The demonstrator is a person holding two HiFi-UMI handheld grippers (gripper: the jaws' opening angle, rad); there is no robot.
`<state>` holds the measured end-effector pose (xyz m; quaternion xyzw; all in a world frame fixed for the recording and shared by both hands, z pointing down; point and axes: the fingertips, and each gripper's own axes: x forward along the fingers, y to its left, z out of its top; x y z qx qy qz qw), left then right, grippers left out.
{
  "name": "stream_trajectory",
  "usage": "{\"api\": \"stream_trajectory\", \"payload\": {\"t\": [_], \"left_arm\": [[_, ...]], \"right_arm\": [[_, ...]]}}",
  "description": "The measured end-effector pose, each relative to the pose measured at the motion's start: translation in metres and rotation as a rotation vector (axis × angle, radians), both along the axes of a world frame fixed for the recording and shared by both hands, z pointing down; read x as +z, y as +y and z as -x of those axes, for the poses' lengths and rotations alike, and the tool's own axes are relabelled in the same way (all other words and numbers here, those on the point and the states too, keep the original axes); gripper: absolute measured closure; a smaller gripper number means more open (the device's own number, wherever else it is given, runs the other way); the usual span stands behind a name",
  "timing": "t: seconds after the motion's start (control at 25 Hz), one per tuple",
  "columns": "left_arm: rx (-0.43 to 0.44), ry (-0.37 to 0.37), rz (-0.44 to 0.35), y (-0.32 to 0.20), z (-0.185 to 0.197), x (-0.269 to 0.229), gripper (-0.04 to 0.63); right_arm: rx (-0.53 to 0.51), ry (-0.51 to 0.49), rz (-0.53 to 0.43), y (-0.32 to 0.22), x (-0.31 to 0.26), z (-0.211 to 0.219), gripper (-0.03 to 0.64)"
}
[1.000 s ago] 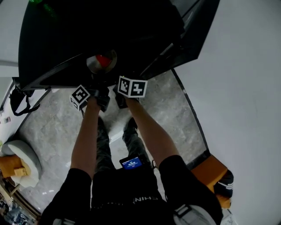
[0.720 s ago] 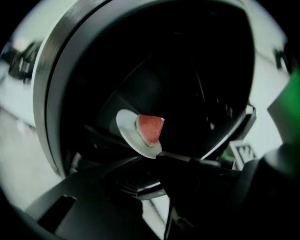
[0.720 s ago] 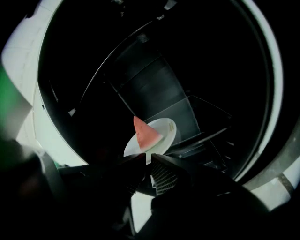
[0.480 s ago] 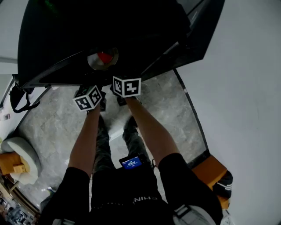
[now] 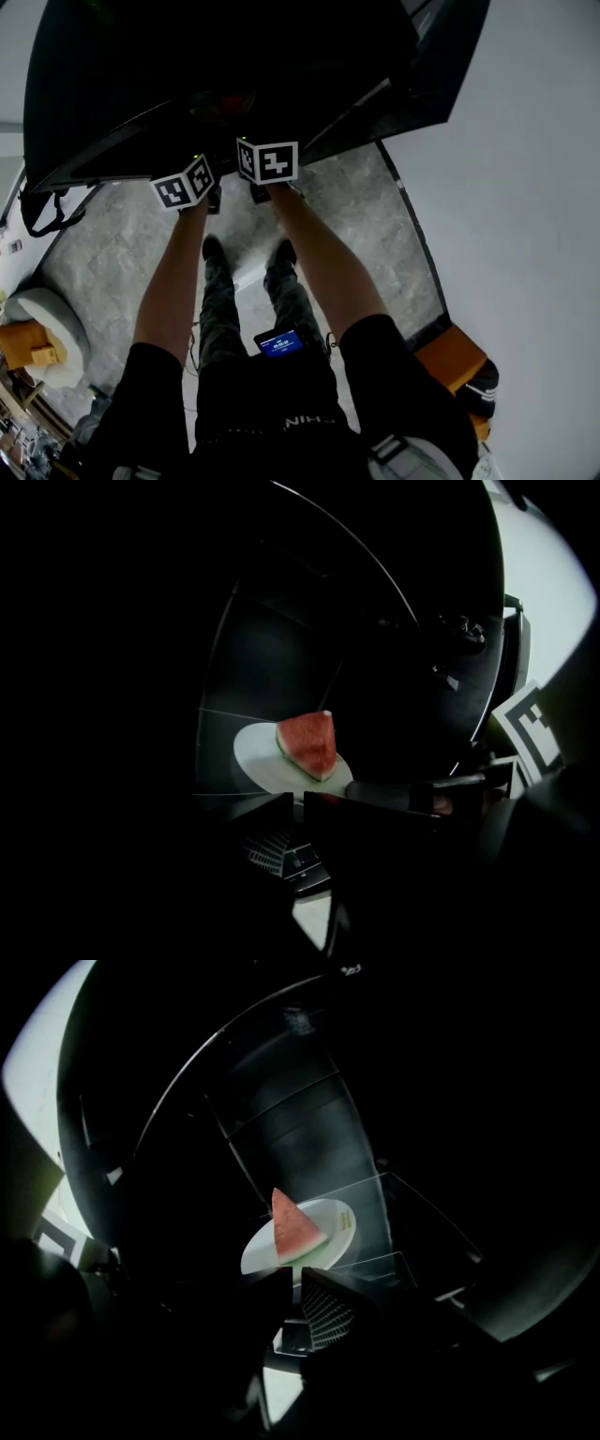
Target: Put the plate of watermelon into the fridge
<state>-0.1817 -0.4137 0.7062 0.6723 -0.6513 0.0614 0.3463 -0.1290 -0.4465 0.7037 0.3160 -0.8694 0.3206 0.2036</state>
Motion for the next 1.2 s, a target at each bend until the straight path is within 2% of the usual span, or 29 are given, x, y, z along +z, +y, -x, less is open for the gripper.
{"api": "stream_trajectory", "payload": {"t": [0.12,0.2,0.28,0.36,0.52,0.68,0.76,0.92,1.08,1.2], "left_arm": [[0.011,0.01,-0.003,-0.004,-0.001,-0.001,0.554],[0.031,-0.019,-0.013,-0.002,-0.002,-0.003,0.554],[0.063,-0.053,-0.036,0.003,-0.006,-0.01,0.555],[0.099,-0.057,-0.073,0.011,-0.014,-0.021,0.566],[0.187,0.005,-0.16,0.032,-0.047,-0.056,0.583],[0.199,0.045,-0.225,0.037,-0.059,-0.11,0.583],[0.222,0.071,-0.232,0.043,-0.061,-0.125,0.583],[0.31,0.072,-0.219,0.051,-0.07,-0.156,0.583],[0.454,0.097,-0.188,0.079,-0.084,-0.174,0.583],[0.531,0.168,-0.222,0.098,-0.095,-0.185,0.583]], "right_arm": [[-0.026,0.041,-0.017,-0.004,-0.001,0.001,0.578],[-0.05,0.066,-0.024,-0.001,-0.003,-0.001,0.578],[-0.057,0.061,-0.024,0.005,-0.009,-0.006,0.578],[-0.063,0.043,-0.007,0.015,-0.016,-0.011,0.578],[-0.087,-0.012,0.026,0.046,-0.045,-0.024,0.578],[-0.083,-0.058,-0.01,0.062,-0.09,-0.022,0.58],[-0.07,-0.073,-0.026,0.069,-0.111,-0.022,0.585],[-0.03,-0.08,-0.028,0.078,-0.144,-0.028,0.598],[-0.035,-0.114,0.045,0.108,-0.165,-0.041,0.601],[-0.032,-0.145,0.058,0.127,-0.169,-0.051,0.6]]}}
